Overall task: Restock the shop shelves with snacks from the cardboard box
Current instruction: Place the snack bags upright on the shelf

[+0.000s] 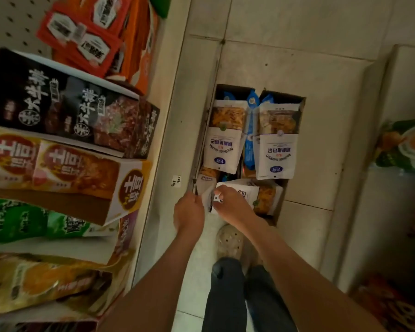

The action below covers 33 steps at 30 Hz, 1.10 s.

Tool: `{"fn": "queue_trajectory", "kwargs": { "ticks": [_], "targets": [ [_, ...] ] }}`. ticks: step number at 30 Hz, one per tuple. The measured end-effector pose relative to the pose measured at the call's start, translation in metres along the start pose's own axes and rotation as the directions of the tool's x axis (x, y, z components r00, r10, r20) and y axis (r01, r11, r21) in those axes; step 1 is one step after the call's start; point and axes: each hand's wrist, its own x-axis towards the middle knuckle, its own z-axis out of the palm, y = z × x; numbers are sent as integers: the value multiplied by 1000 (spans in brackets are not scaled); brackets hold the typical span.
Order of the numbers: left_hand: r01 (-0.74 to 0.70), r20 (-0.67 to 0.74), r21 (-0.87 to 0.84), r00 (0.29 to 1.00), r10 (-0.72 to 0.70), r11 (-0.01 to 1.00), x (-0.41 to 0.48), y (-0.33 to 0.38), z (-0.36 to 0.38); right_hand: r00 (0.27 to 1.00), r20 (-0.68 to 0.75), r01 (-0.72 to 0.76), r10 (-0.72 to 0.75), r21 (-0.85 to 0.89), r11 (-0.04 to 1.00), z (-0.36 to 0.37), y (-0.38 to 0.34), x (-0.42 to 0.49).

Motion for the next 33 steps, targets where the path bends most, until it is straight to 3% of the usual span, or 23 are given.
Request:
{"fn": "queue_trajectory", "kwargs": {
  "ticks": [8,20,25,28,30,33],
  "targets": [
    [-93,37,217,996,87,972,-1,-4,-1,1000,7,24,-24,-1,1000,14,-11,4],
    [-175,17,283,984,177,943,-10,4,-17,987,-34,157,-158,-46,987,25,-26,-3],
    [-201,34,310,979,200,929,-17,11,-16,991,-66,122,-119,29,992,16,-18,-10],
    [-240,-15,283,967,254,929,-20,24,-11,991,-128,-14,44,222,975,7,-3,-10],
    [-306,-55,238,943,327,922,-21,35,-7,969,-116,-133,220,508,851,-2,11,-6],
    [-429,-19,172,899,438,887,-19,52,3,920,13,-181,391,900,396,-18,36,2]
  ]
}}
